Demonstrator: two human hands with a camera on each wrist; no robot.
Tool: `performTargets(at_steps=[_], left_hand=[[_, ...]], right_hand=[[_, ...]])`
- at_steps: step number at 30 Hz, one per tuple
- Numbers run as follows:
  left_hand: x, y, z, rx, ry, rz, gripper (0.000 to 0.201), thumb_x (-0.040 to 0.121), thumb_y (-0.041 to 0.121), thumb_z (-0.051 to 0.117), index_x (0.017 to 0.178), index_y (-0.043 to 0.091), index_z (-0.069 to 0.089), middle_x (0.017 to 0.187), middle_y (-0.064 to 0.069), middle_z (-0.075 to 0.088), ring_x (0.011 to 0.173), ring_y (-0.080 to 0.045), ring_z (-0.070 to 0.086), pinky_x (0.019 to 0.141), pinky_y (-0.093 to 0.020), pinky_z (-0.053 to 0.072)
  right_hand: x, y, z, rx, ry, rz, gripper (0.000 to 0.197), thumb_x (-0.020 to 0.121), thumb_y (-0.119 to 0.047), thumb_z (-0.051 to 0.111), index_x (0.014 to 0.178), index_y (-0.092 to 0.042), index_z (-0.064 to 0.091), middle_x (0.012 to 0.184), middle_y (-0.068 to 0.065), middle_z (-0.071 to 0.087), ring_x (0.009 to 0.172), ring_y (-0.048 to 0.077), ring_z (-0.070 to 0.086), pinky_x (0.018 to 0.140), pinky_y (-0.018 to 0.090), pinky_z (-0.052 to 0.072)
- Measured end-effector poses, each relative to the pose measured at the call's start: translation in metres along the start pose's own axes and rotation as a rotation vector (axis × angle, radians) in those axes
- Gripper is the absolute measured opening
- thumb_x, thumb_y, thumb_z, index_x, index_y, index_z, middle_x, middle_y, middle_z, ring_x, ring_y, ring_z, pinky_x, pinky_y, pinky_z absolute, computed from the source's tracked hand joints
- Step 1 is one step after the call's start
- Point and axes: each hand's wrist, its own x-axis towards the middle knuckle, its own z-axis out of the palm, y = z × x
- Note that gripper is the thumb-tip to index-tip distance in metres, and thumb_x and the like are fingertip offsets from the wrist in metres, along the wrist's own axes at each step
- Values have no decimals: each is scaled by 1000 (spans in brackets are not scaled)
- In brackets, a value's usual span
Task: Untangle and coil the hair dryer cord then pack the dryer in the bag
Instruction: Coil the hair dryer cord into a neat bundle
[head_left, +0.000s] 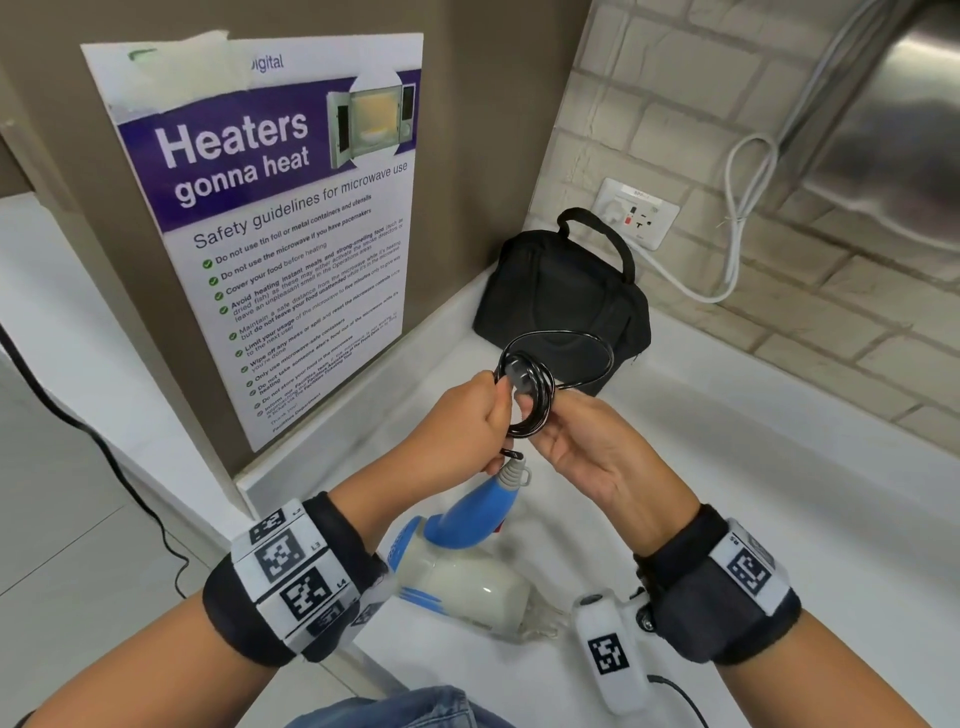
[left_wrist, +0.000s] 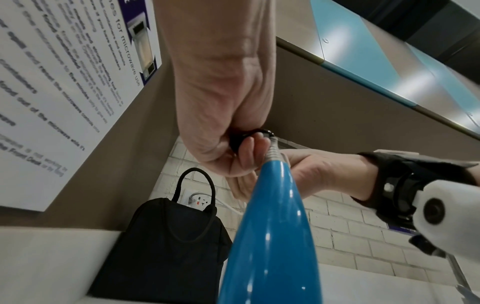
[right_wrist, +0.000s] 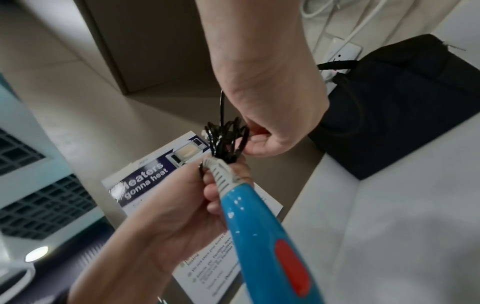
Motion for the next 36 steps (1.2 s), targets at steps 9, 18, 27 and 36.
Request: performTargets(at_steps=[9, 18, 27, 36], left_hand=[[0, 0, -2, -19, -40, 2, 28, 101, 26, 27, 97, 6, 46, 66, -3, 54, 48, -11, 49, 53, -24, 48], [12, -8, -8, 62, 41, 1, 23, 98, 18, 29, 92, 4, 46, 61, -6, 54, 42, -13, 50, 46, -24, 43], [11, -7, -8, 51, 42, 1, 20, 98, 20, 33, 95, 5, 46, 68, -10, 58, 44, -14, 52, 50, -27, 45], [7, -3, -3, 263, 82, 71, 24, 101, 31, 28, 89, 11, 36, 75, -2, 50, 61, -10, 50, 51, -21, 38]], right_hand=[[-1, -4, -5, -14, -179, 50, 20, 91, 5, 46, 90, 0, 65, 71, 5, 68, 61, 6, 64, 57, 17, 54], [-4, -12, -13, -128, -387, 49, 45, 82, -33, 67, 116, -5, 59, 111, 10, 62, 102, 19, 60, 88, 31, 52], [-10, -5, -4, -241, -296, -44, 27, 84, -29, 58, 100, -8, 60, 99, 8, 64, 97, 22, 56, 92, 38, 45], [-11, -17, 7, -366, -341, 58, 20, 89, -8, 59, 70, -10, 62, 74, 4, 67, 75, 17, 66, 70, 30, 56]])
